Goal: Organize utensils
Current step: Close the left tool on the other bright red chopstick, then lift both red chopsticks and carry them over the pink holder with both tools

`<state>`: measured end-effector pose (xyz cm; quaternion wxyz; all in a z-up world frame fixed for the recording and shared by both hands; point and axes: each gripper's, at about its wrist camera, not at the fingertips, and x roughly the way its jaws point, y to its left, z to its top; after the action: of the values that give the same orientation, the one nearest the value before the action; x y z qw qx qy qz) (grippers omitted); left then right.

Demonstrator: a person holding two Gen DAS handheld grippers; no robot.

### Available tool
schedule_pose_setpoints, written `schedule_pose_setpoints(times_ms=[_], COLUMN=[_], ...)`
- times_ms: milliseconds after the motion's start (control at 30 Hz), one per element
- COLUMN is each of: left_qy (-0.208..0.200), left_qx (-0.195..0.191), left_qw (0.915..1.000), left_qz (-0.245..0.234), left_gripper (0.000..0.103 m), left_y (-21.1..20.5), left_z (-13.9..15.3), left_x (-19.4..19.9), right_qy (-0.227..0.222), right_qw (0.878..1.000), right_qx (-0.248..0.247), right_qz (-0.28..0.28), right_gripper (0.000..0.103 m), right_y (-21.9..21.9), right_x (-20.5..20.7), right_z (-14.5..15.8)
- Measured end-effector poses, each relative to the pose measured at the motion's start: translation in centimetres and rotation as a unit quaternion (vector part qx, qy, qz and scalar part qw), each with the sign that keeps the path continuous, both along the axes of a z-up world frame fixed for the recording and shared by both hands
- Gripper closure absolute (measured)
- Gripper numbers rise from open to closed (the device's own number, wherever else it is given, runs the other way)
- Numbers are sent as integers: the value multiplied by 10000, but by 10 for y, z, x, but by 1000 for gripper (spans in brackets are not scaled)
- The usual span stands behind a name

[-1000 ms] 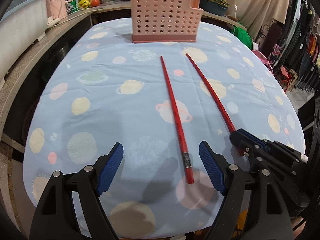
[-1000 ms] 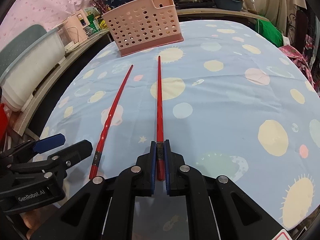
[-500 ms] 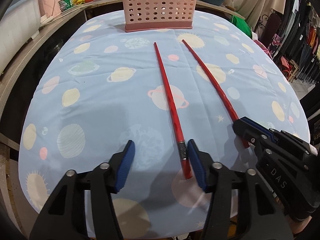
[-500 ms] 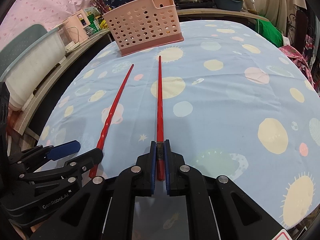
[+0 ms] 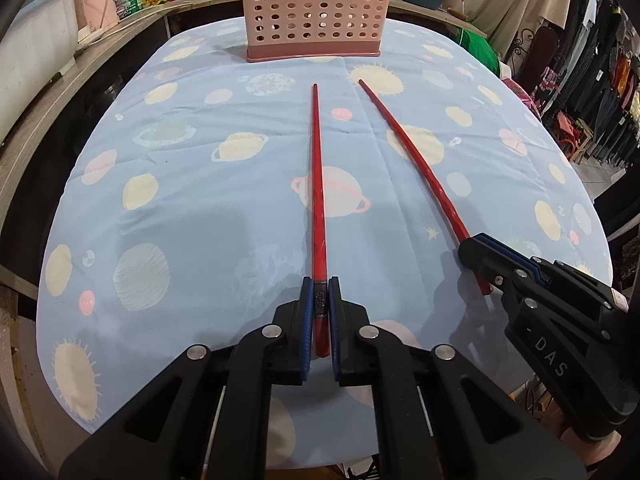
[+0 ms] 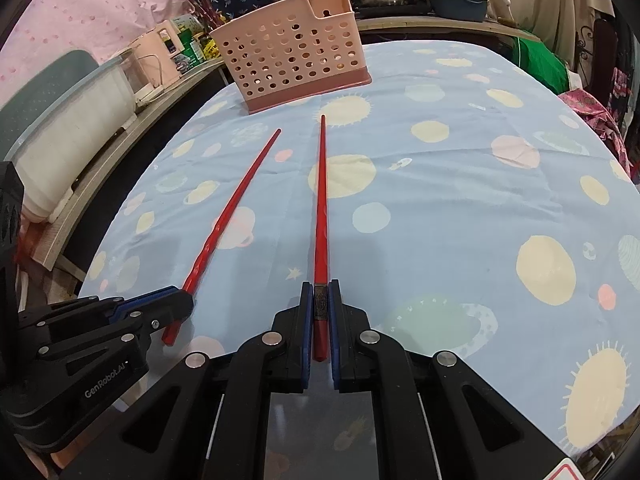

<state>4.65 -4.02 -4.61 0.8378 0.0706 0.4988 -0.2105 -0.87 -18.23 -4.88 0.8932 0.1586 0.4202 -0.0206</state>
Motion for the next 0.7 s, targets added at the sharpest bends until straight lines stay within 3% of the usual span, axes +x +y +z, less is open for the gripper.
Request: schedule_pose_setpoints(times_ms=[300,700], left_qy=[-157,-778], left_qx=[-346,-852], left_qw=[9992,9930], left_qz=[113,266], left_gripper=[96,96], left_y=[8,15], left_z=[37,115], left_x=[3,26], right_qy=[-395,-1159], right_qw=[9991,9928], right_qx=[128,167], right_qz=[-60,-242], right_gripper=[96,96], right_y=[-10,-35], right_x=[2,18], right_z=[37,102])
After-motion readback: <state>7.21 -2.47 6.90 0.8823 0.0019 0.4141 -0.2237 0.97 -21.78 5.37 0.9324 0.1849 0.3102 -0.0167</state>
